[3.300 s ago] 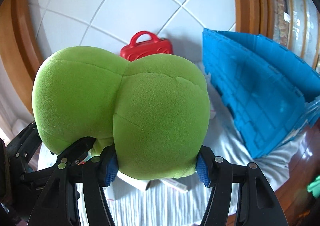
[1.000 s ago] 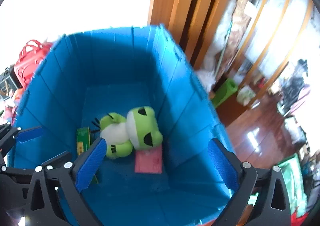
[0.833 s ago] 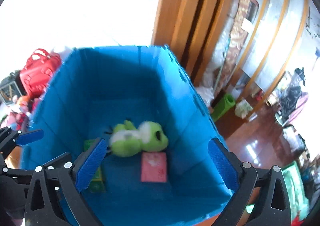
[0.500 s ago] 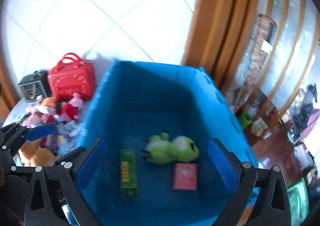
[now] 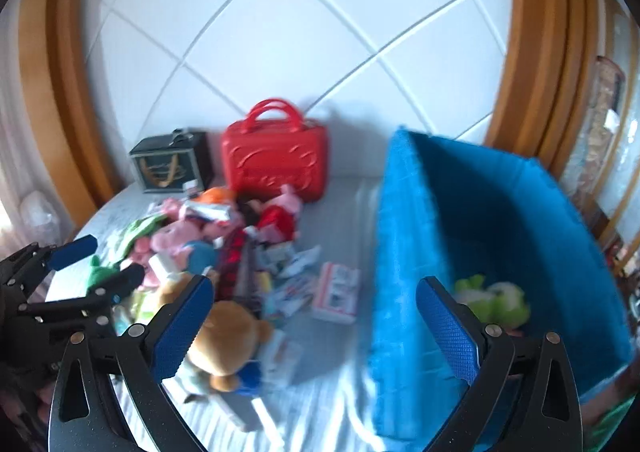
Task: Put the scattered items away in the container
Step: 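Move both tools back to the pile toward the white boxes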
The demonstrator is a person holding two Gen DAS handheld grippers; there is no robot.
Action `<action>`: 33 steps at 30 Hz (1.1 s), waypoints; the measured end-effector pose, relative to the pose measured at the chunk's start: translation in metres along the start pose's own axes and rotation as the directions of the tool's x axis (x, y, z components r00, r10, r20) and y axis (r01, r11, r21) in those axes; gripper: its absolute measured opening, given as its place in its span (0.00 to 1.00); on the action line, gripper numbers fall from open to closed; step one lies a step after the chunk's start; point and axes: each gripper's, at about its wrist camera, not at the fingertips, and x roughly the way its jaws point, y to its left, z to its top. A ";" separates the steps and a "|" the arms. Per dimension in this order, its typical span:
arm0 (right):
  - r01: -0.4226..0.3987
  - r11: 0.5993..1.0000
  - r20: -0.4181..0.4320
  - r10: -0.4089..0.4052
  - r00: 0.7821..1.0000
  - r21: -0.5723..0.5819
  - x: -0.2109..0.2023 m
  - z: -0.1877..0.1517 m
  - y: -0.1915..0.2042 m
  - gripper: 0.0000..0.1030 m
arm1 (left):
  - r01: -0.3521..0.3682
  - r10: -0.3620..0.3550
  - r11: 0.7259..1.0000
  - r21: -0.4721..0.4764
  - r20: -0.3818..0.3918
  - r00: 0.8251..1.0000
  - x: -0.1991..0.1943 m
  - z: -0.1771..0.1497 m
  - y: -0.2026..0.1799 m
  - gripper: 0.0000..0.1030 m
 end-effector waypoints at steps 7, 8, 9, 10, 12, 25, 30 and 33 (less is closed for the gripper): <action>-0.085 0.996 -0.127 0.085 0.988 0.005 0.063 -0.056 0.080 1.00 | -0.066 0.065 0.998 -0.008 -0.095 0.993 0.040 -0.076 0.083 0.67; -0.097 0.995 -0.144 0.097 0.985 0.008 0.072 -0.066 0.088 1.00 | -0.075 0.075 0.997 -0.001 -0.114 0.991 0.049 -0.087 0.088 0.67; -0.110 0.994 -0.163 0.110 0.980 0.010 0.080 -0.078 0.096 1.00 | -0.083 0.083 0.997 0.005 -0.138 0.987 0.059 -0.099 0.093 0.67; -0.117 0.993 -0.183 0.117 0.976 0.014 0.089 -0.089 0.103 1.00 | -0.088 0.088 0.996 0.009 -0.161 0.983 0.067 -0.111 0.097 0.67; -0.125 0.992 -0.214 0.125 0.969 0.013 0.101 -0.110 0.112 1.00 | -0.080 0.079 0.997 0.002 -0.207 0.975 0.083 -0.134 0.102 0.67; -0.180 0.984 -0.449 0.162 0.879 0.002 0.172 -0.224 0.120 1.00 | -0.101 0.029 0.980 -0.171 -0.378 0.925 0.143 -0.225 0.105 0.67; -0.190 0.982 -0.508 0.163 0.846 0.000 0.196 -0.248 0.113 1.00 | -0.117 0.006 0.967 -0.226 -0.442 0.897 0.157 -0.244 0.110 0.67; -0.192 0.981 -0.525 0.158 0.836 -0.011 0.209 -0.256 0.113 1.00 | -0.124 -0.012 0.958 -0.260 -0.469 0.883 0.166 -0.254 0.115 0.67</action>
